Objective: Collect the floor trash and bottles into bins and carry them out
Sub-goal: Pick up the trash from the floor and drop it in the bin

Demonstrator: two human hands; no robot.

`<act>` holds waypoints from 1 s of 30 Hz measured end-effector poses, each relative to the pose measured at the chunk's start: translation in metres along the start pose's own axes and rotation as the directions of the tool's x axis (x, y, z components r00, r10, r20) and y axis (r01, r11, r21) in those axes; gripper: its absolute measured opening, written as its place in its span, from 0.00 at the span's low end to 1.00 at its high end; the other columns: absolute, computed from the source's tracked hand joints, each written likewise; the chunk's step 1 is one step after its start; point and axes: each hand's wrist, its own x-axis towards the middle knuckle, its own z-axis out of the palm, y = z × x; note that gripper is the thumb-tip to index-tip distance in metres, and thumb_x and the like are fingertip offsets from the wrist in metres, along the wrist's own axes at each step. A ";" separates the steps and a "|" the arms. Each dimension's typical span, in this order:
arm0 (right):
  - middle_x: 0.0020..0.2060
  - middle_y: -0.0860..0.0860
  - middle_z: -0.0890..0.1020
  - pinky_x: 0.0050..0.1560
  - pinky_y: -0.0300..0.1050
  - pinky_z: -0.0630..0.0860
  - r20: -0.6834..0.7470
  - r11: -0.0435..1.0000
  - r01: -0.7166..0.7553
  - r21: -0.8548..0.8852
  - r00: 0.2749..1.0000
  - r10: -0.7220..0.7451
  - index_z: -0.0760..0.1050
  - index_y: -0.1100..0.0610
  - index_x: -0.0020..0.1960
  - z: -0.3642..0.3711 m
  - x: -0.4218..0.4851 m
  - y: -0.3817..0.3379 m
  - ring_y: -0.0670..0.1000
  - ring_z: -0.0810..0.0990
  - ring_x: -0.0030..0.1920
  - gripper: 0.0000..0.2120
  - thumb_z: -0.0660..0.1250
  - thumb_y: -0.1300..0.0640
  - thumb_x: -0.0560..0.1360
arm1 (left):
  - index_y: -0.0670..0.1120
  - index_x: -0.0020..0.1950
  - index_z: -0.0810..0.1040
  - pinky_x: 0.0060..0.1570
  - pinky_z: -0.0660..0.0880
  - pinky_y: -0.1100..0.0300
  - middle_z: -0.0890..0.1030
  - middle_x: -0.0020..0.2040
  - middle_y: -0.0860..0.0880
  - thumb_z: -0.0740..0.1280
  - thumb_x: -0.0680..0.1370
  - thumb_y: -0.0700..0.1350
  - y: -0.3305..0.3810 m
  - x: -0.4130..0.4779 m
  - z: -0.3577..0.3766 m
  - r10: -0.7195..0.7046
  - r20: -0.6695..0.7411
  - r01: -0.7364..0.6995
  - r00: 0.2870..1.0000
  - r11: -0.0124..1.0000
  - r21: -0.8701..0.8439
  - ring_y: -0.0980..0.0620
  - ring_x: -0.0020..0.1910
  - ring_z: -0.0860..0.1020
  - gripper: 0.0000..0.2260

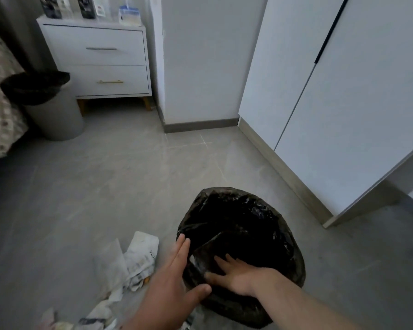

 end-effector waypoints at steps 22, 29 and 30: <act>0.49 0.48 0.82 0.49 0.44 0.76 -0.330 0.878 0.479 -0.011 0.827 -0.455 0.78 0.52 0.52 0.100 -0.045 -0.161 0.49 0.78 0.47 0.11 0.60 0.49 0.76 | 0.49 0.50 0.76 0.49 0.73 0.54 0.79 0.51 0.45 0.67 0.77 0.47 -0.153 -0.166 -0.060 -0.691 -0.164 0.643 0.704 0.718 -0.265 0.47 0.49 0.78 0.04; 0.47 0.54 0.80 0.52 0.43 0.75 -0.316 0.969 0.200 0.143 0.937 -0.147 0.74 0.55 0.45 0.143 -0.009 -0.137 0.53 0.79 0.52 0.07 0.63 0.52 0.72 | 0.53 0.51 0.74 0.52 0.78 0.49 0.80 0.46 0.51 0.80 0.55 0.52 -0.161 -0.181 -0.015 -0.817 -0.184 0.693 0.546 0.564 -0.449 0.49 0.46 0.80 0.27; 0.40 0.50 0.79 0.48 0.41 0.74 -0.296 0.969 0.212 0.128 0.941 -0.167 0.71 0.52 0.38 0.144 -0.011 -0.138 0.51 0.78 0.47 0.05 0.63 0.53 0.72 | 0.54 0.52 0.74 0.52 0.78 0.48 0.81 0.46 0.54 0.81 0.54 0.51 -0.160 -0.179 -0.012 -0.815 -0.162 0.679 0.557 0.558 -0.476 0.51 0.46 0.81 0.29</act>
